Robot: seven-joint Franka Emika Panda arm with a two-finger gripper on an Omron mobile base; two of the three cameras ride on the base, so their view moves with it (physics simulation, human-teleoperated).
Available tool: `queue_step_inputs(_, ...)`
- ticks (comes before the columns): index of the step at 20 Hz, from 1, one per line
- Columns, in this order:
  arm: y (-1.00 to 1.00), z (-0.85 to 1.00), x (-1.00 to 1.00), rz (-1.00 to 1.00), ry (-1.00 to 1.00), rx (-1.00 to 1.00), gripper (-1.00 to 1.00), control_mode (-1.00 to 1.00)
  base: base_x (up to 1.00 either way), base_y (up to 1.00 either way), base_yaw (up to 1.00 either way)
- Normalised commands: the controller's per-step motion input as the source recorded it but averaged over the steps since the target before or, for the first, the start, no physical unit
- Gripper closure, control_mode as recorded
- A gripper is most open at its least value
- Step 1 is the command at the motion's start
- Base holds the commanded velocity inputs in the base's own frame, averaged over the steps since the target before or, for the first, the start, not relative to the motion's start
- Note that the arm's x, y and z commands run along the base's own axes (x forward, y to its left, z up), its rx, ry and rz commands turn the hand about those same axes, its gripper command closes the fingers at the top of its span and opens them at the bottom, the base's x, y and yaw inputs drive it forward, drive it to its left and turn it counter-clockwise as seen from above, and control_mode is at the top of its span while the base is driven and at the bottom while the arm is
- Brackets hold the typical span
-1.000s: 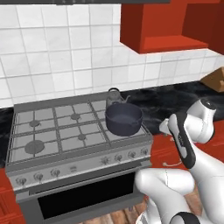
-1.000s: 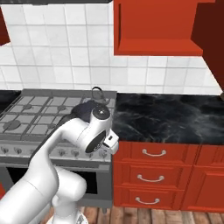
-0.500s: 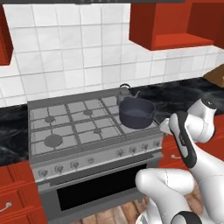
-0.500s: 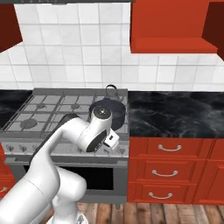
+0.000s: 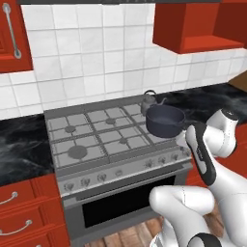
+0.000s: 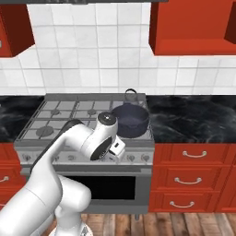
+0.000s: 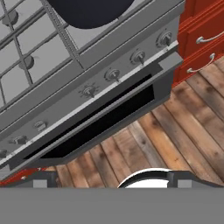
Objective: Pick the kettle from the cabinet and place it on a stove burner. Then pick the pot from the counter and place it on another stove burner. Finally, turn both burners on.
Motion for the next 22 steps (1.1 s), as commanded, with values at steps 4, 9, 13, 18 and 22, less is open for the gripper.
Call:
queue_step_inputs(4,0.00,0.00,0.00,0.00,0.00,0.00,-1.00,1.00,0.15,0.46,-0.11)
queue_step_inputs(9,0.00,0.00,0.00,0.00,0.00,0.00,-1.00,1.00,0.29,0.41,-0.10)
queue_step_inputs(13,0.00,0.00,0.00,0.00,0.00,0.00,-1.00,1.00,0.42,0.18,-0.05)
queue_step_inputs(18,0.00,0.00,0.00,0.00,0.00,0.00,-1.00,1.00,0.31,0.02,0.00)
queue_step_inputs(22,0.00,0.00,0.00,0.00,0.00,0.00,-1.00,1.00,0.13,-0.01,0.00)
